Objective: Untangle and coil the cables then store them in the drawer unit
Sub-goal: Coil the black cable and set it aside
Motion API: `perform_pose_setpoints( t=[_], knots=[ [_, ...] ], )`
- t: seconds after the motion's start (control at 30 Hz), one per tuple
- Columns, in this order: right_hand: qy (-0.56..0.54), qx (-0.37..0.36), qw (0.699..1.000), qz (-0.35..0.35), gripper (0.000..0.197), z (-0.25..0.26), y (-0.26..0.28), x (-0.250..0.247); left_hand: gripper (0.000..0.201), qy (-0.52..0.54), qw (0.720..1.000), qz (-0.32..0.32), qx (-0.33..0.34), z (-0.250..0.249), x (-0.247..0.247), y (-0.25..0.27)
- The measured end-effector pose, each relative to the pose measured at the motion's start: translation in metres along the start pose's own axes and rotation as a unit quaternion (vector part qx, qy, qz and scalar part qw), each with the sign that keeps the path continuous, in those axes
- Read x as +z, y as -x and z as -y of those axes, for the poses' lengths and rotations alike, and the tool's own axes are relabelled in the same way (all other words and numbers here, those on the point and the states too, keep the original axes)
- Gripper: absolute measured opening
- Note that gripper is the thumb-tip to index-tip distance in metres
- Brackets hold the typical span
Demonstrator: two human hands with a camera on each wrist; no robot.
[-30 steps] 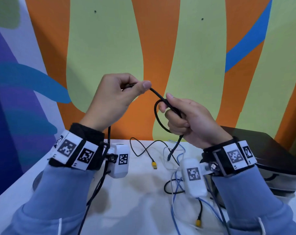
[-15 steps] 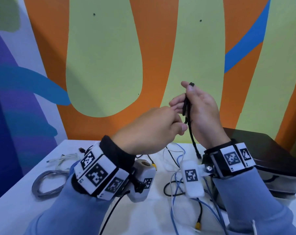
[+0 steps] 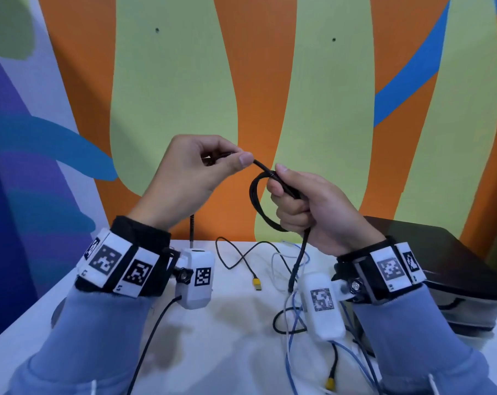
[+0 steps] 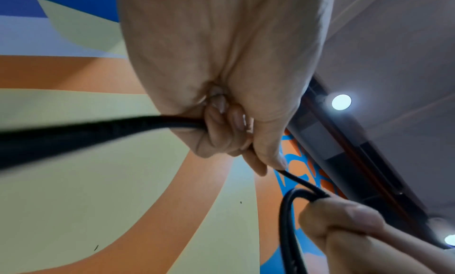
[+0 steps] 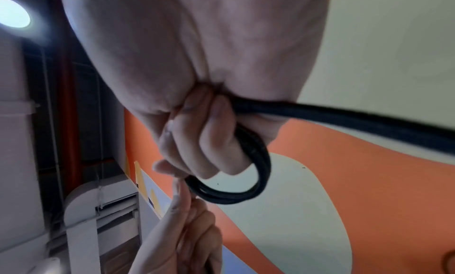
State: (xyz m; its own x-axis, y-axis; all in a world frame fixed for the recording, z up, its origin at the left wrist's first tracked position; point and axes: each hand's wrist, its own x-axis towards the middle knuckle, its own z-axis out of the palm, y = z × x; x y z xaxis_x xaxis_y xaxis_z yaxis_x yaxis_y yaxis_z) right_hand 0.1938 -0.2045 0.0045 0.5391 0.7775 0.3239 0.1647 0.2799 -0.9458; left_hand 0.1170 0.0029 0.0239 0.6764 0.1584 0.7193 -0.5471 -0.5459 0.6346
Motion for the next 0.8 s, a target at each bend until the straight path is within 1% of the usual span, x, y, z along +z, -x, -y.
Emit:
perform_pose_setpoints(
  t=[0.13, 0.27, 0.33, 0.4, 0.5, 0.57, 0.63, 0.73, 0.8],
  knots=[
    [-0.086, -0.002, 0.996, 0.020, 0.037, 0.001, 0.001, 0.002, 0.010, -0.015, 0.999, 0.018, 0.022, 0.009, 0.008, -0.001],
    [-0.126, -0.011, 0.992, 0.017, 0.038, 0.003, 0.000, 0.004, 0.014, -0.075, 0.996, 0.046, 0.026, 0.017, 0.016, -0.002],
    [-0.122, -0.017, 0.992, 0.005, 0.039, 0.003, 0.000, 0.006, 0.015, -0.039, 0.996, 0.084, -0.006, 0.012, 0.020, -0.001],
    [-0.106, -0.028, 0.994, -0.015, 0.039, 0.004, -0.002, 0.006, 0.018, 0.040, 0.992, 0.110, -0.050, 0.006, 0.023, 0.002],
    [-0.082, -0.047, 0.993, -0.068, 0.037, 0.003, -0.004, 0.004, 0.027, 0.144, 0.976, 0.123, -0.105, -0.006, 0.023, 0.006],
    [-0.084, -0.053, 0.990, -0.100, 0.037, 0.000, -0.007, 0.002, 0.035, 0.187, 0.966, 0.125, -0.126, -0.013, 0.021, 0.006],
    [-0.086, -0.056, 0.987, -0.125, 0.036, -0.003, -0.010, -0.001, 0.040, 0.195, 0.965, 0.126, -0.125, -0.018, 0.020, 0.006],
    [-0.067, -0.058, 0.983, -0.162, 0.035, -0.005, -0.013, -0.004, 0.046, 0.175, 0.971, 0.132, -0.100, -0.020, 0.024, 0.009],
    [-0.041, -0.063, 0.980, -0.185, 0.036, -0.007, -0.014, -0.005, 0.053, 0.147, 0.979, 0.113, -0.090, -0.021, 0.030, 0.010]
  ],
)
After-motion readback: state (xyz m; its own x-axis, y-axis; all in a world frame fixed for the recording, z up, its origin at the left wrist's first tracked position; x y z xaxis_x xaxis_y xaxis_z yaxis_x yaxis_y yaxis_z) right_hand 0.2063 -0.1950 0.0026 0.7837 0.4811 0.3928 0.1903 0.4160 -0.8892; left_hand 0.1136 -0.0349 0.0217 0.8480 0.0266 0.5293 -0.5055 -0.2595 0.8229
